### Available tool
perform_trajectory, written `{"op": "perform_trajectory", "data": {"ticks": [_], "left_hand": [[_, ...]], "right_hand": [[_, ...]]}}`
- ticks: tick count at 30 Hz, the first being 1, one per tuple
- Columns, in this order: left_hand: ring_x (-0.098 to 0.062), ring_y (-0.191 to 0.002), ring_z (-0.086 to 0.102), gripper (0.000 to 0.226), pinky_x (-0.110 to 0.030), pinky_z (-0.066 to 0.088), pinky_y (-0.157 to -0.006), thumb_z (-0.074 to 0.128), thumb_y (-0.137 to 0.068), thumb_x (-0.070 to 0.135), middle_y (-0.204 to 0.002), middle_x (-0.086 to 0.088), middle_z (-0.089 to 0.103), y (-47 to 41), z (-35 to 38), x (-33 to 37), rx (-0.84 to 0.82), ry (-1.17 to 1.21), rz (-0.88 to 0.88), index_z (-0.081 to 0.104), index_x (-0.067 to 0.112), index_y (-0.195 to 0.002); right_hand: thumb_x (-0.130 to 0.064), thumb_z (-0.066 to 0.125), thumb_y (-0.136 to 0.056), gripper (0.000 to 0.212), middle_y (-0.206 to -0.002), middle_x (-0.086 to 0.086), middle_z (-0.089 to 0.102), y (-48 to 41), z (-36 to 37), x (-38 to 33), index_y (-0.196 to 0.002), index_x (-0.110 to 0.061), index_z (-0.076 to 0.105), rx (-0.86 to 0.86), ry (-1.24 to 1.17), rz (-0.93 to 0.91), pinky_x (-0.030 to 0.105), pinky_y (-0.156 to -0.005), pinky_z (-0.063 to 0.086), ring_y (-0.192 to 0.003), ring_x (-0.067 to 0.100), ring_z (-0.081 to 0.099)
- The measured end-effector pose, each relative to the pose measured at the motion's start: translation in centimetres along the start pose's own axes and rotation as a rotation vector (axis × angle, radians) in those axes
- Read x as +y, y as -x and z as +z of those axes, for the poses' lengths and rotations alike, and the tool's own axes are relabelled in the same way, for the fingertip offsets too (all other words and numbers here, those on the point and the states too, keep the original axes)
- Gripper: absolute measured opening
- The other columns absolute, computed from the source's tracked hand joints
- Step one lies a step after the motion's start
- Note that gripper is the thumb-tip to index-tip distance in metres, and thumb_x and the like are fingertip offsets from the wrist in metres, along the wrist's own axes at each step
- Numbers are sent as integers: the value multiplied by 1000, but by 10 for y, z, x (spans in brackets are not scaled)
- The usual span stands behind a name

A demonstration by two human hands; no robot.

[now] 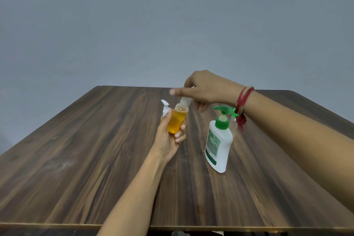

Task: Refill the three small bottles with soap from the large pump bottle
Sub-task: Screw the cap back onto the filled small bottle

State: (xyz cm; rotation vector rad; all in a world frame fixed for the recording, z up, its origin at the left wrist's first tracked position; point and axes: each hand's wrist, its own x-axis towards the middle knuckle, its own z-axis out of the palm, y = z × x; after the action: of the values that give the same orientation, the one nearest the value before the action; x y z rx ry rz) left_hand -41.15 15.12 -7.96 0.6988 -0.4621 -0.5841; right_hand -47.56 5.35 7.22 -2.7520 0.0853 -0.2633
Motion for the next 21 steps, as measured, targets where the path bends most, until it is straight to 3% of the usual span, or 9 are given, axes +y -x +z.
{"op": "perform_trajectory", "data": {"ticks": [3,5,7,8,10,12,15,18,21], "left_hand": [[-4,-36,36,34,-13,27,-35,47,-90,41,-57,-2,50,-1,0,0,1,-8,0,55,10,-102],[-4,-36,36,34,-13,27,-35,49,-88,41,-56,-2,50,-1,0,-1,15,-14,-4,56,10,-99],[-4,-36,36,34,-13,27,-35,50,-86,41,-56,-2,51,-1,1,-2,22,-27,-12,56,11,-98],[-4,-36,36,33,-13,26,-35,50,-86,41,-56,-2,51,-1,1,-2,21,-35,-14,56,11,-98],[-4,-36,36,34,-13,27,-35,49,-87,41,-56,-2,51,0,1,-2,13,-39,-10,56,10,-100],[-4,-36,37,37,-13,29,-35,48,-88,42,-57,-1,51,-1,0,-1,11,-27,-4,56,9,-104],[-4,-37,37,36,-13,29,-35,48,-89,42,-57,-1,52,-2,-2,-1,20,-33,3,56,10,-103],[-3,-36,36,33,-13,27,-36,48,-88,42,-57,-1,51,-2,-1,-3,13,-48,-5,56,11,-100],[-4,-36,35,34,-13,27,-35,47,-89,42,-58,-2,50,-2,-2,-2,7,-42,-6,55,10,-100]], "right_hand": [[-64,55,-80,53,-86,4,68,5,-6,7,-96,-14,62,27,-46,-43,29,-70,55,-70,17,69],[-41,73,-77,38,-104,-3,65,8,-14,9,-109,-24,62,-80,-67,-108,27,-77,53,-77,3,61],[-26,76,-76,25,-97,2,69,7,-13,11,-99,-20,66,-118,-14,-138,31,-76,55,-72,7,63],[-30,74,-78,22,-87,7,71,7,-9,10,-93,-16,67,-90,-2,-143,32,-71,56,-68,12,66],[-56,60,-81,45,-69,9,71,8,-4,7,-87,-12,67,8,58,-103,30,-63,55,-59,17,68],[-74,42,-79,66,-73,6,71,8,-4,8,-97,-15,66,97,198,-72,29,-68,53,-60,14,65],[-57,63,-78,48,-99,-4,67,8,-14,12,-114,-26,60,-37,64,-137,18,-66,50,-68,-2,59],[-42,64,-85,28,-78,6,69,4,-11,14,-82,-14,63,-89,41,-146,21,-54,51,-54,4,62],[-69,33,-87,62,-57,-1,53,2,-3,13,-63,-13,47,162,376,-84,28,-51,36,-53,16,51]]}}
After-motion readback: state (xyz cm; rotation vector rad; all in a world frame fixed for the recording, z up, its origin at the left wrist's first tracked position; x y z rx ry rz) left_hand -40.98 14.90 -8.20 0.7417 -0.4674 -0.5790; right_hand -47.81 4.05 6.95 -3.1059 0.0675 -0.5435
